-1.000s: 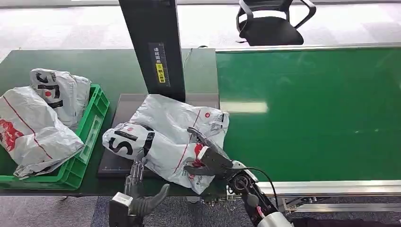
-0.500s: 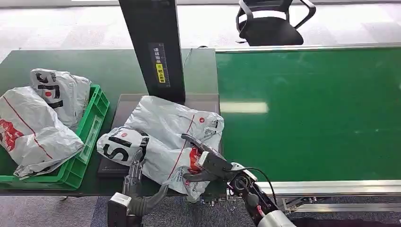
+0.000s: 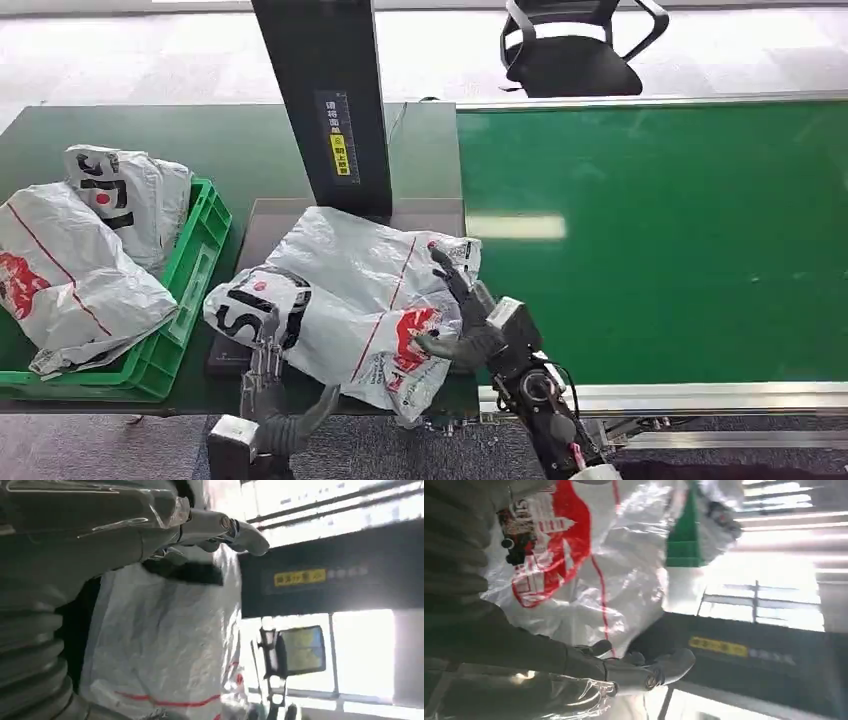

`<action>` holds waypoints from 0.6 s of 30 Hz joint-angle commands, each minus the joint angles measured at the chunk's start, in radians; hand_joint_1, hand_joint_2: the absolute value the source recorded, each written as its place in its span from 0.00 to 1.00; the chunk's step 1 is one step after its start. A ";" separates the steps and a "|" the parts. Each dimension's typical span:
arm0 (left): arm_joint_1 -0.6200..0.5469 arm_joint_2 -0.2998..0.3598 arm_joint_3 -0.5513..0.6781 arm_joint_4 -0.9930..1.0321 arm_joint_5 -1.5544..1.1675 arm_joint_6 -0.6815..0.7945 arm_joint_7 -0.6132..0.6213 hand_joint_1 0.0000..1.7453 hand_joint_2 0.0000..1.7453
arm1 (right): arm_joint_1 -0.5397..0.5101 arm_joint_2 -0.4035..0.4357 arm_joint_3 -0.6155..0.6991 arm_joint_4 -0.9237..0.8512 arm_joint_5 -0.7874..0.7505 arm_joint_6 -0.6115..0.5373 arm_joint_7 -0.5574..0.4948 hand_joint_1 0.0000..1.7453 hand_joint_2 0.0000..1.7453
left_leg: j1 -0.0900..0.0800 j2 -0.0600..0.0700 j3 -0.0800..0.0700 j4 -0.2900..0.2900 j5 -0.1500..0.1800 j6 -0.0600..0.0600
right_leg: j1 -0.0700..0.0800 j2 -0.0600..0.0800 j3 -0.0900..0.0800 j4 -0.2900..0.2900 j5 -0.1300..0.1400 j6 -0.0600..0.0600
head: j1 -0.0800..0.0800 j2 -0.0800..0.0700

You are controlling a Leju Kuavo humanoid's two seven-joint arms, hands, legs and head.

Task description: Moved the parcel from conveyor to table for the left to box.

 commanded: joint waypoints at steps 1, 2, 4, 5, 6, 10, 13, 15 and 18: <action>0.041 -0.028 0.047 -0.133 0.056 0.022 -0.008 0.00 1.00 | 0.072 -0.018 -0.107 -0.188 -0.077 0.043 0.002 0.00 1.00 | 0.000 -0.002 0.000 0.000 0.000 0.002 | 0.001 -0.002 0.001 -0.001 -0.001 -0.002 | 0.001 0.000; 0.041 -0.028 0.047 -0.133 0.056 0.022 -0.008 0.00 1.00 | 0.072 -0.018 -0.107 -0.188 -0.077 0.043 0.002 0.00 1.00 | 0.000 -0.003 0.001 -0.001 0.000 0.003 | 0.001 -0.003 0.002 -0.001 -0.001 -0.003 | 0.000 0.000; 0.041 -0.028 0.047 -0.133 0.056 0.022 -0.008 0.00 1.00 | 0.072 -0.018 -0.107 -0.188 -0.077 0.043 0.002 0.00 1.00 | -0.001 -0.001 0.001 -0.001 0.000 0.002 | 0.000 -0.002 0.001 -0.001 0.000 -0.003 | 0.000 0.000; 0.041 -0.028 0.047 -0.133 0.056 0.022 -0.008 0.00 1.00 | 0.072 -0.018 -0.107 -0.188 -0.077 0.043 0.002 0.00 1.00 | -0.001 -0.002 0.001 -0.002 0.000 0.003 | 0.000 -0.002 0.002 -0.002 0.000 -0.004 | 0.000 0.000; 0.041 -0.028 0.047 -0.133 0.056 0.022 -0.008 0.00 1.00 | 0.072 -0.018 -0.107 -0.188 -0.077 0.043 0.002 0.00 1.00 | -0.001 -0.002 0.001 -0.001 0.000 0.003 | 0.000 -0.003 0.002 -0.001 0.000 -0.003 | 0.000 0.000; 0.041 -0.028 0.047 -0.133 0.056 0.022 -0.008 0.00 1.00 | 0.072 -0.018 -0.107 -0.188 -0.077 0.043 0.002 0.00 1.00 | 0.000 -0.001 0.001 -0.001 0.000 0.002 | 0.000 -0.001 0.001 -0.001 0.000 -0.002 | 0.000 0.000; 0.039 -0.029 0.041 -0.131 0.077 0.024 -0.023 0.00 1.00 | 0.062 -0.010 -0.118 -0.173 -0.110 0.064 0.002 0.00 1.00 | 0.000 -0.002 0.002 -0.002 0.000 0.003 | 0.001 -0.002 0.003 -0.002 0.000 -0.004 | 0.000 0.000; 0.046 -0.022 0.025 -0.151 0.081 0.037 -0.031 0.00 1.00 | 0.055 -0.009 -0.128 -0.162 -0.126 0.068 0.002 0.00 1.00 | 0.000 -0.002 0.002 -0.001 0.000 0.003 | 0.001 -0.002 0.002 -0.002 0.000 -0.003 | 0.001 0.000; 0.054 -0.016 0.014 -0.180 0.075 0.087 -0.031 0.00 1.00 | 0.062 -0.006 -0.139 -0.172 -0.148 0.072 0.002 0.00 1.00 | 0.000 -0.001 0.001 -0.001 0.000 0.003 | 0.000 -0.002 0.002 -0.001 0.000 -0.003 | 0.000 0.000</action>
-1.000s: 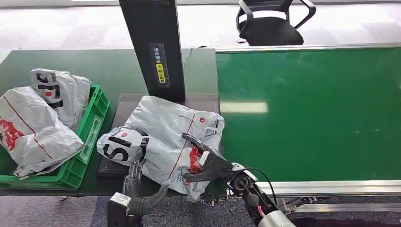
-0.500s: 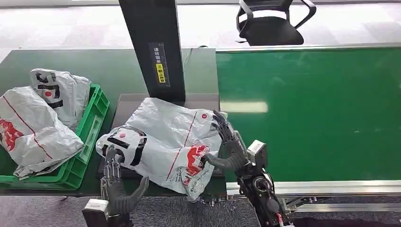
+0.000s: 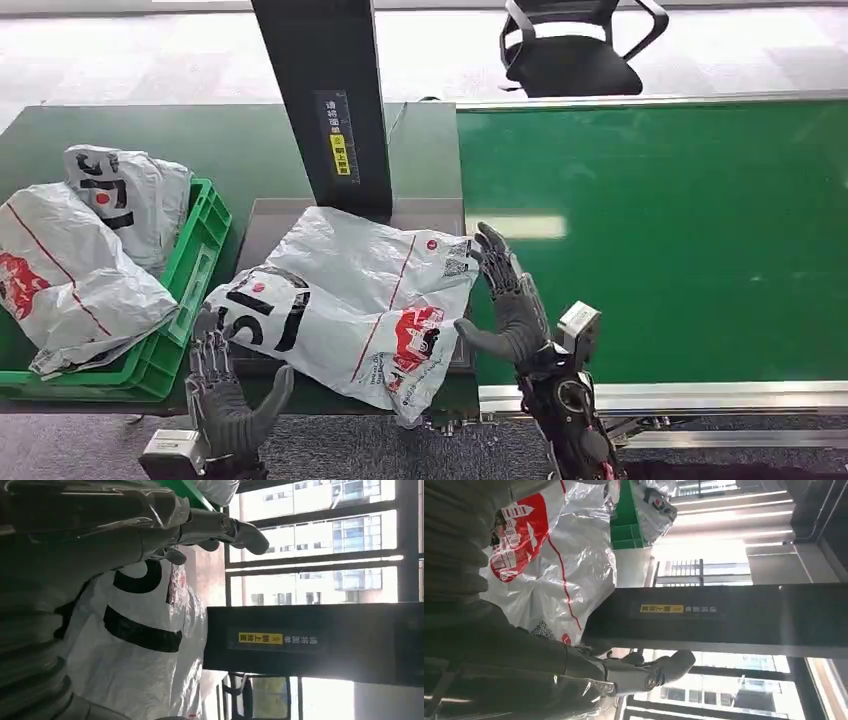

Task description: Moved the parcel from conveyor to table for the left to box.

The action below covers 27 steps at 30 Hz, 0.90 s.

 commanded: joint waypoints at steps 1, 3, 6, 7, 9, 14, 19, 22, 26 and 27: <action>0.021 0.007 -0.023 -0.053 -0.006 0.114 -0.027 0.00 1.00 | -0.010 -0.002 -0.054 0.008 -0.050 0.012 0.002 0.00 1.00 | 0.000 -0.001 0.001 -0.001 0.000 0.003 | 0.000 -0.001 0.001 -0.001 0.000 -0.003 | 0.000 0.000; 0.033 0.030 -0.064 -0.111 -0.041 0.306 -0.027 0.00 1.00 | 0.004 0.001 -0.063 -0.006 -0.066 0.003 0.002 0.00 1.00 | -0.001 -0.002 0.002 -0.002 0.000 0.003 | 0.000 -0.002 0.002 -0.001 0.000 -0.004 | 0.000 0.000; 0.034 0.060 -0.133 -0.175 -0.130 0.517 -0.027 0.00 1.00 | 0.004 0.007 -0.065 0.001 -0.086 -0.002 0.002 0.00 1.00 | 0.000 -0.002 0.001 -0.001 0.000 0.003 | 0.001 -0.003 0.002 -0.001 -0.001 -0.004 | 0.000 0.000; 0.027 0.053 -0.135 -0.161 -0.180 0.517 -0.027 0.00 1.00 | 0.000 0.009 -0.065 0.006 -0.089 -0.003 0.002 0.00 1.00 | 0.000 -0.002 0.001 -0.001 0.000 0.002 | 0.000 -0.002 0.001 -0.001 0.000 -0.003 | 0.000 0.000; -0.049 0.051 -0.200 -0.029 -0.421 0.486 0.056 0.00 1.00 | -0.015 0.019 -0.062 0.019 -0.096 -0.008 0.002 0.00 1.00 | 0.000 -0.002 0.001 -0.001 0.000 0.003 | 0.000 -0.002 0.002 -0.001 0.000 -0.003 | 0.000 0.000; -0.287 0.027 -0.295 0.375 -0.700 0.374 0.243 0.00 1.00 | -0.043 0.027 -0.045 0.053 -0.107 0.011 0.002 0.00 1.00 | -0.002 -0.005 0.001 -0.002 0.002 0.002 | -0.001 -0.005 0.002 -0.001 0.000 -0.002 | -0.001 0.000; -0.409 0.025 -0.291 0.599 -0.755 0.391 0.294 0.00 1.00 | -0.084 0.032 -0.037 0.100 -0.116 0.027 0.002 0.00 1.00 | -0.001 -0.005 0.003 -0.004 0.004 0.004 | 0.000 -0.006 0.005 -0.004 0.003 -0.004 | -0.001 0.000; -0.486 0.037 -0.262 0.742 -0.757 0.415 0.300 0.00 1.00 | -0.123 0.039 -0.032 0.145 -0.123 0.042 0.002 0.00 1.00 | -0.001 -0.002 0.003 -0.002 0.002 0.003 | 0.000 -0.003 0.004 -0.002 0.002 -0.003 | 0.000 0.000; -0.586 0.063 -0.217 0.897 -0.743 0.419 0.290 0.00 1.00 | -0.129 0.036 -0.033 0.156 -0.129 0.037 0.002 0.00 1.00 | -0.001 -0.004 0.005 -0.004 0.004 0.005 | 0.000 -0.005 0.005 -0.004 0.003 -0.005 | 0.000 0.000; -0.603 0.068 -0.207 0.921 -0.740 0.419 0.293 0.00 1.00 | -0.120 0.035 -0.036 0.147 -0.130 0.037 0.002 0.00 1.00 | -0.001 -0.004 0.005 -0.006 0.004 0.005 | 0.001 -0.005 0.006 -0.006 0.003 -0.007 | -0.001 0.000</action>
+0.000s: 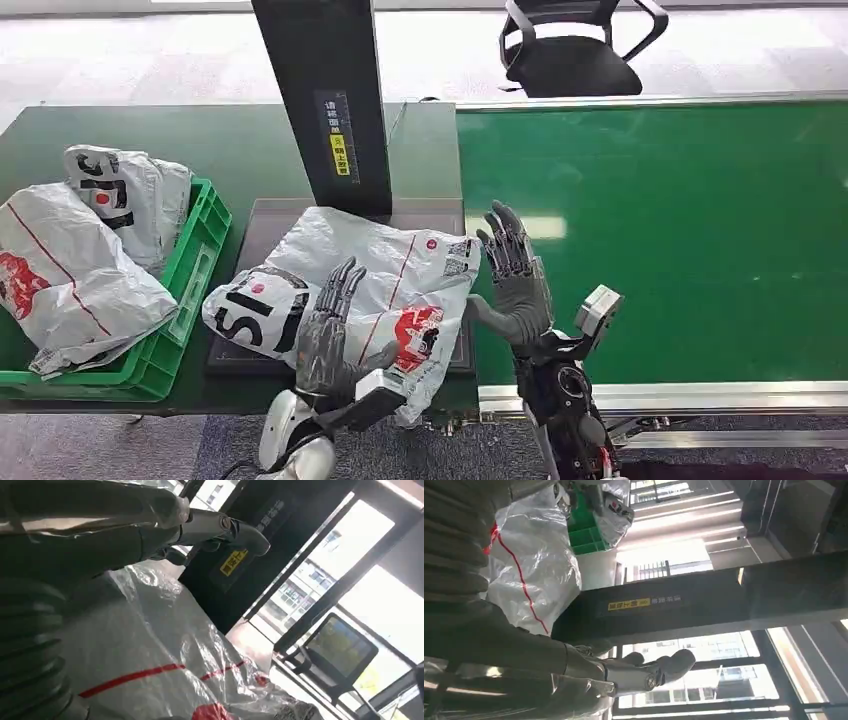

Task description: Moved the parcel from conveyor to table for the left to box.

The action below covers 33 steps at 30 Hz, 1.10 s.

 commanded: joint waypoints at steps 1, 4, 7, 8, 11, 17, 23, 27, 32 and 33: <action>-0.237 0.012 0.047 0.448 0.020 0.011 -0.005 0.00 1.00 | -0.053 -0.011 -0.003 0.105 -0.008 0.001 0.001 0.00 1.00 | 0.000 -0.003 0.003 -0.003 0.002 0.003 | 0.001 -0.004 0.004 -0.003 0.001 -0.005 | 0.000 0.000; -0.237 0.012 0.047 0.448 0.020 0.011 -0.005 0.00 1.00 | -0.053 -0.011 -0.003 0.105 -0.008 0.001 0.001 0.00 1.00 | 0.000 -0.001 0.001 -0.001 0.000 0.002 | 0.000 -0.001 0.002 -0.001 0.000 -0.002 | 0.000 0.000; -0.237 0.012 0.047 0.448 0.020 0.011 -0.005 0.00 1.00 | -0.053 -0.011 -0.003 0.105 -0.008 0.001 0.001 0.00 1.00 | 0.000 -0.001 0.001 -0.001 0.000 0.002 | 0.001 -0.002 0.002 -0.001 0.000 -0.003 | 0.000 0.000; -0.237 0.012 0.047 0.448 0.020 0.011 -0.005 0.00 1.00 | -0.053 -0.011 -0.003 0.105 -0.008 0.001 0.001 0.00 1.00 | -0.001 -0.002 0.002 -0.002 0.001 0.003 | 0.000 -0.002 0.003 -0.002 0.000 -0.003 | 0.000 0.000; -0.237 0.012 0.047 0.448 0.020 0.011 -0.005 0.00 1.00 | -0.053 -0.011 -0.003 0.105 -0.008 0.001 0.001 0.00 1.00 | 0.000 -0.001 0.002 -0.002 0.000 0.003 | 0.001 -0.001 0.002 -0.002 0.001 -0.004 | 0.000 0.000; -0.262 0.033 0.067 0.489 0.010 0.003 0.036 0.00 1.00 | -0.020 -0.010 -0.005 0.071 -0.008 -0.002 0.001 0.00 1.00 | 0.000 -0.001 0.001 -0.002 0.001 0.002 | 0.001 -0.001 0.002 -0.002 0.000 -0.003 | 0.000 0.000; -0.271 0.053 0.074 0.488 -0.029 -0.011 0.073 0.00 1.00 | -0.009 -0.013 -0.001 0.059 -0.002 -0.013 0.001 0.00 1.00 | 0.000 0.000 0.002 -0.003 0.001 0.003 | 0.001 -0.001 0.003 -0.002 0.001 -0.004 | 0.000 0.000; -0.249 0.048 0.088 0.463 -0.065 0.001 0.084 1.00 1.00 | -0.009 -0.011 0.002 0.060 0.000 -0.020 0.001 0.00 1.00 | 0.000 0.000 0.002 -0.001 0.000 0.002 | 0.000 0.000 0.002 -0.001 0.000 -0.002 | 0.000 0.000; -0.174 0.025 0.118 0.310 -0.033 0.072 -0.009 1.00 1.00 | 0.003 -0.010 0.001 0.049 0.005 -0.031 0.003 0.00 1.00 | 0.000 0.000 0.002 -0.002 0.000 0.002 | 0.000 0.000 0.002 -0.001 0.000 -0.003 | 0.000 0.000; -0.147 0.018 0.125 0.243 -0.003 0.100 -0.051 1.00 1.00 | 0.008 -0.008 0.000 0.044 0.006 -0.035 0.006 0.00 1.00 | 0.000 0.000 0.002 -0.002 0.000 0.002 | 0.000 -0.001 0.002 -0.001 0.000 -0.003 | 0.000 0.000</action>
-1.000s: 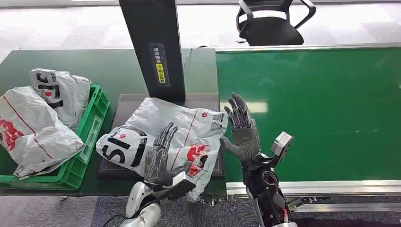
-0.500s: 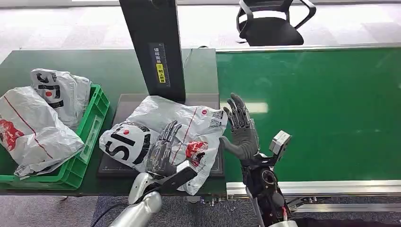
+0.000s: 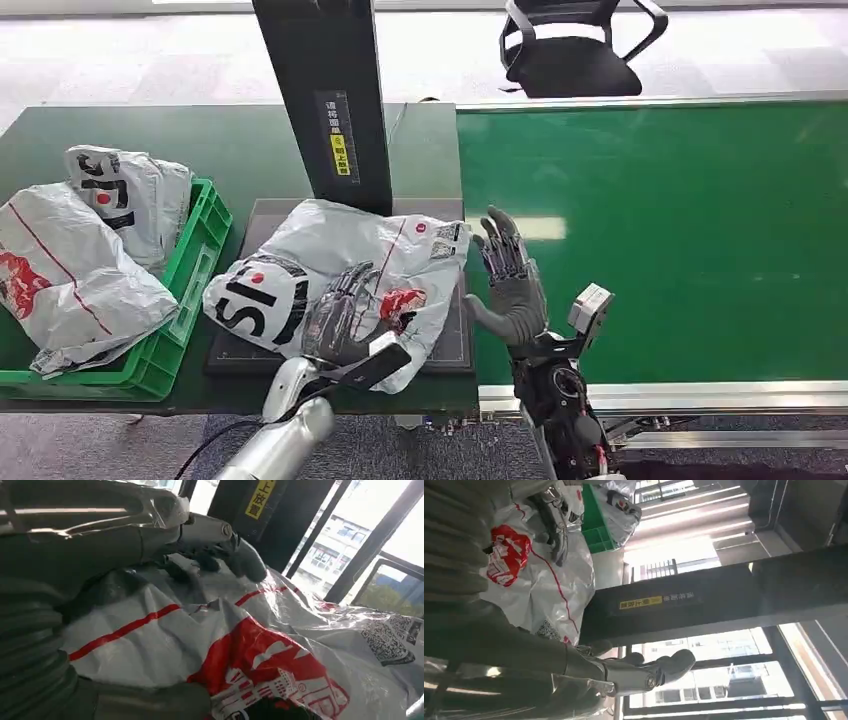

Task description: Moved the parcel from conveyor to table for the left to box.

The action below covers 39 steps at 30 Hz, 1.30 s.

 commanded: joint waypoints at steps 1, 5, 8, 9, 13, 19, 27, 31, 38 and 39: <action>0.107 -0.014 0.057 -0.200 0.076 0.089 -0.133 1.00 1.00 | 0.007 -0.010 0.001 -0.003 0.005 -0.021 0.007 0.00 1.00 | 0.000 -0.001 0.002 -0.002 0.000 0.003 | 0.001 -0.001 0.002 -0.002 0.000 -0.004 | 0.000 0.000; 0.250 -0.065 0.150 -0.549 0.162 0.089 -0.326 1.00 1.00 | 0.009 -0.009 0.000 0.002 0.001 -0.035 0.008 0.00 1.00 | 0.000 0.000 0.000 -0.001 -0.001 0.003 | 0.000 -0.001 0.000 -0.001 0.000 -0.003 | 0.000 0.000; 0.332 -0.068 0.134 -0.788 0.238 0.089 -0.375 1.00 1.00 | 0.016 -0.013 -0.001 -0.004 -0.003 -0.041 0.005 0.00 1.00 | 0.000 0.000 -0.001 0.000 -0.001 0.003 | 0.001 0.000 -0.002 -0.001 -0.001 -0.003 | 0.000 0.000; 0.345 -0.063 0.127 -0.834 0.251 0.089 -0.375 1.00 1.00 | 0.017 -0.013 -0.002 -0.005 -0.004 -0.042 0.004 0.00 1.00 | 0.000 0.000 -0.002 0.000 -0.001 0.002 | 0.001 0.000 -0.002 0.000 -0.001 -0.003 | 0.000 0.000; 0.370 -0.038 0.113 -1.061 0.342 0.089 -0.375 1.00 1.00 | 0.024 -0.014 -0.006 -0.011 -0.005 -0.043 0.004 0.00 1.00 | 0.000 0.000 -0.002 0.001 -0.001 0.002 | 0.001 0.000 -0.003 0.000 -0.001 -0.004 | 0.000 0.000; 0.254 0.062 0.065 -1.201 0.543 0.089 -0.375 1.00 1.00 | -0.002 -0.020 -0.007 0.019 -0.012 -0.049 0.001 0.00 1.00 | 0.001 0.000 -0.004 0.001 0.000 0.002 | 0.001 0.000 -0.004 0.000 0.000 -0.003 | 0.000 0.000; -0.014 0.229 0.164 -1.046 0.736 0.079 -0.352 1.00 1.00 | -0.019 -0.026 -0.017 0.036 -0.028 -0.033 0.001 0.00 1.00 | 0.000 -0.001 -0.001 0.000 0.001 0.001 | 0.001 -0.001 -0.001 0.000 0.000 -0.003 | 0.001 0.000; -0.038 0.273 0.216 -1.007 0.724 0.065 -0.316 1.00 1.00 | -0.011 -0.025 -0.023 0.020 -0.024 -0.030 0.001 0.00 1.00 | 0.000 -0.002 0.000 -0.001 0.001 0.002 | 0.001 -0.002 0.000 0.000 0.000 -0.004 | 0.000 0.000; -0.055 0.339 0.290 -0.920 0.775 0.009 -0.284 1.00 1.00 | 0.018 -0.033 -0.030 -0.001 -0.023 -0.034 0.001 0.00 1.00 | 0.000 -0.001 0.001 -0.002 0.001 0.002 | 0.001 -0.001 0.000 0.000 0.000 -0.004 | 0.000 0.000; -0.051 0.350 0.315 -0.889 0.775 0.012 -0.290 1.00 1.00 | 0.031 -0.033 -0.033 -0.013 -0.022 -0.034 0.001 0.00 1.00 | 0.000 0.000 0.002 -0.002 0.001 0.002 | 0.001 -0.001 0.000 0.000 0.000 -0.004 | 0.000 0.000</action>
